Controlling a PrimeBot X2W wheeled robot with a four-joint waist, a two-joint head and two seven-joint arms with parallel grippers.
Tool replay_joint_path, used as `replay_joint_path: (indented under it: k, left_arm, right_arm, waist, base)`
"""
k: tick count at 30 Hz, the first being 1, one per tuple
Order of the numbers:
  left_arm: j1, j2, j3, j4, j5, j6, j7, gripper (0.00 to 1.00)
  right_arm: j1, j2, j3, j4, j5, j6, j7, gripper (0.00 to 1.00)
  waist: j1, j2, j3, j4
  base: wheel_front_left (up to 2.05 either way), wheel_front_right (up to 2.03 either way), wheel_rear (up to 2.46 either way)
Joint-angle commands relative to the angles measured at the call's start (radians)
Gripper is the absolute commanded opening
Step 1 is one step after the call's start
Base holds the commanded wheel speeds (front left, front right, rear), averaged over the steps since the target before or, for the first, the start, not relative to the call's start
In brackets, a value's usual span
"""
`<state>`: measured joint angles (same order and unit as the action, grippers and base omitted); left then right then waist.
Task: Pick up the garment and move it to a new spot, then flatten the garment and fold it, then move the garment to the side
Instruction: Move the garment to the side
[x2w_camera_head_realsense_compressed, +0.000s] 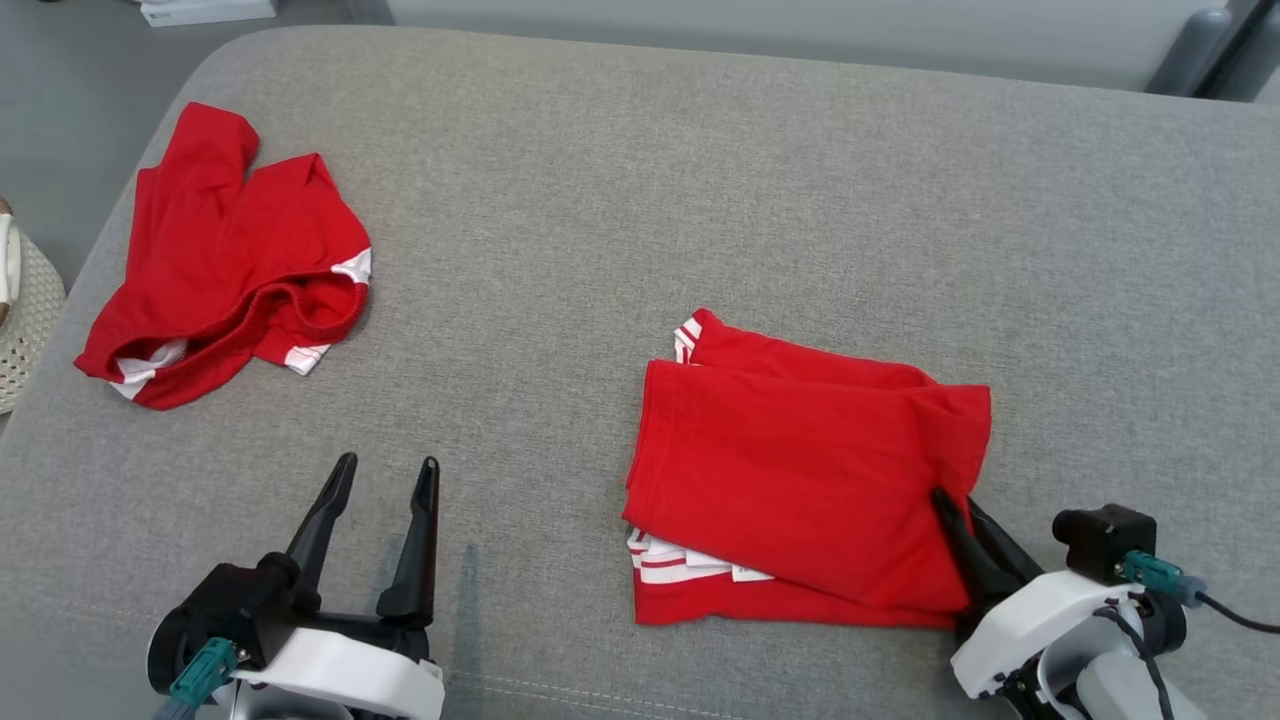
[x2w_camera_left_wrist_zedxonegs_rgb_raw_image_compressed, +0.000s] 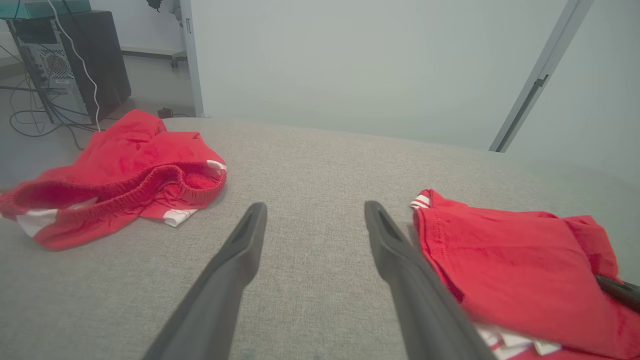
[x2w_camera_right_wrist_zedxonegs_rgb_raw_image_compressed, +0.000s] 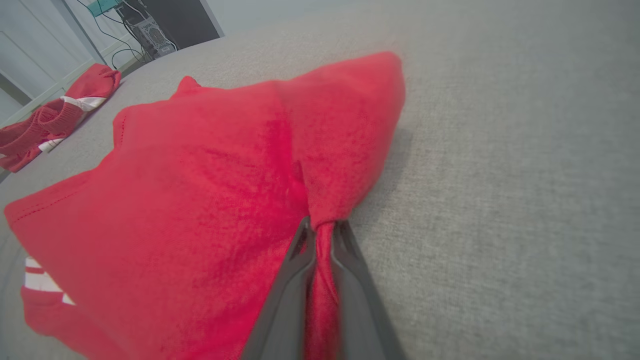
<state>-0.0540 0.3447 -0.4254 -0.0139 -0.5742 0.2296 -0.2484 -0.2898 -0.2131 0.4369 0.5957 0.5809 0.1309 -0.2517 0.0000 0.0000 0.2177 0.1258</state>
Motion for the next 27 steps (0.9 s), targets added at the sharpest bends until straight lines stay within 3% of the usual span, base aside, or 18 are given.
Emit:
replay_joint_path:
  k: [1, 8, 19, 27]
  left_arm:
    - [-0.05, 0.02, 0.045, -0.021, 0.005, -0.002, -0.011, 1.0]
    - [-0.056, 0.027, 0.035, -0.031, 0.015, -0.013, -0.007, 1.0]
    - [-0.098, 0.086, 0.026, -0.085, 0.046, -0.017, 0.049, 1.0]
    - [-0.146, 0.162, 0.04, -0.174, 0.084, -0.005, 0.123, 1.0]
  right_arm:
    - [-0.018, -0.023, 0.013, -0.011, 0.006, 0.0, -0.01, 0.0]
    - [-0.039, -0.043, -0.004, -0.021, -0.011, 0.0, -0.01, 0.0]
    - [-0.103, -0.067, -0.063, -0.025, -0.065, 0.0, -0.01, 0.0]
    - [-0.294, -0.078, -0.082, 0.047, -0.091, 0.0, -0.01, 0.0]
  waist:
    - [0.0, 0.0, 0.004, -0.009]
    - [0.0, 0.0, 0.019, -0.089]
    - [0.0, 0.0, 0.101, -0.313]
    - [0.0, 0.0, 0.21, -0.445]
  base:
    - [0.0, 0.0, 0.0]
    - [0.0, 0.0, 0.0]
    - [0.0, 0.0, 0.0]
    - [0.0, 0.0, 0.0]
